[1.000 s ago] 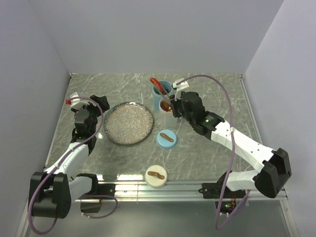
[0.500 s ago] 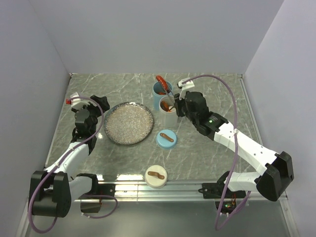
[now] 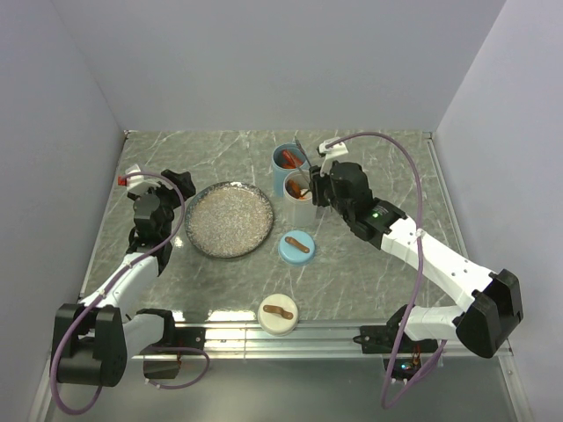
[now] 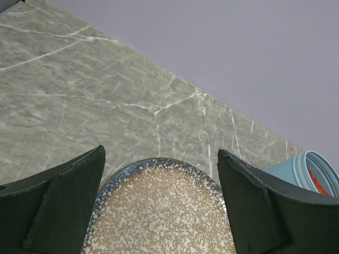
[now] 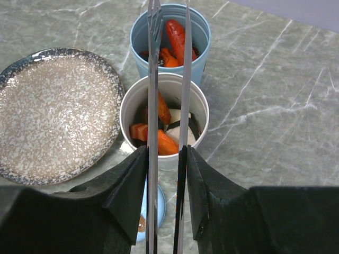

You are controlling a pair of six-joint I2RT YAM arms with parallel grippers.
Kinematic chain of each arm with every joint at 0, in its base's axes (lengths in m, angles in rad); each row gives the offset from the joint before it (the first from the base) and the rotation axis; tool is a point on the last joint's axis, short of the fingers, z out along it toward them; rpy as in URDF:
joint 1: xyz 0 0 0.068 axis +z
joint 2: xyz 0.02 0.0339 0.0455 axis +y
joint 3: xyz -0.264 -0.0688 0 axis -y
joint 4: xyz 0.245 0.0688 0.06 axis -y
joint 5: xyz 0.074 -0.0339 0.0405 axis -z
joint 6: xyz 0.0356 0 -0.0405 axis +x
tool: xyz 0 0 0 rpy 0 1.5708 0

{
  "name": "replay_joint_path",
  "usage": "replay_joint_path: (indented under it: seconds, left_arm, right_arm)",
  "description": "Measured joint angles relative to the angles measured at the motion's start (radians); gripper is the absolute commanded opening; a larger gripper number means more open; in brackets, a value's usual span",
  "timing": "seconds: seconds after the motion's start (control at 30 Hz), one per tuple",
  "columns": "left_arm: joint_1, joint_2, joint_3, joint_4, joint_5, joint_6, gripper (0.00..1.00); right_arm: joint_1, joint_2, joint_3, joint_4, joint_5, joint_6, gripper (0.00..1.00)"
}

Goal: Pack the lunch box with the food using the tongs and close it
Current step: Place the food into the lunch box, then put down the clamp

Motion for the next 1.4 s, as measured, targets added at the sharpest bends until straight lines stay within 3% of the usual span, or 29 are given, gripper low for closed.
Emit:
replay_joint_path:
  seconds: [0.2, 0.43, 0.73, 1.13, 1.4]
  left_arm:
    - [0.000, 0.000, 0.000, 0.000, 0.000, 0.000, 0.93]
    - [0.000, 0.011, 0.000, 0.000, 0.000, 0.000, 0.93]
    - [0.001, 0.011, 0.000, 0.001, 0.002, 0.000, 0.94]
    - [0.003, -0.027, -0.018, 0.004, 0.007, -0.003, 0.94]
    - [0.005, -0.027, -0.018, 0.007, 0.008, -0.003, 0.94]
  right_arm:
    - [-0.001, -0.012, -0.005, 0.011, 0.014, 0.004, 0.40]
    - [-0.005, -0.182, -0.090, 0.028, 0.100, 0.034, 0.39]
    - [-0.079, -0.276, -0.212, -0.026, 0.216, 0.180, 0.39]
    - [-0.198, -0.330, -0.432, -0.076, 0.026, 0.358, 0.40]
    - [-0.244, -0.233, -0.470, -0.072, -0.095, 0.397, 0.40]
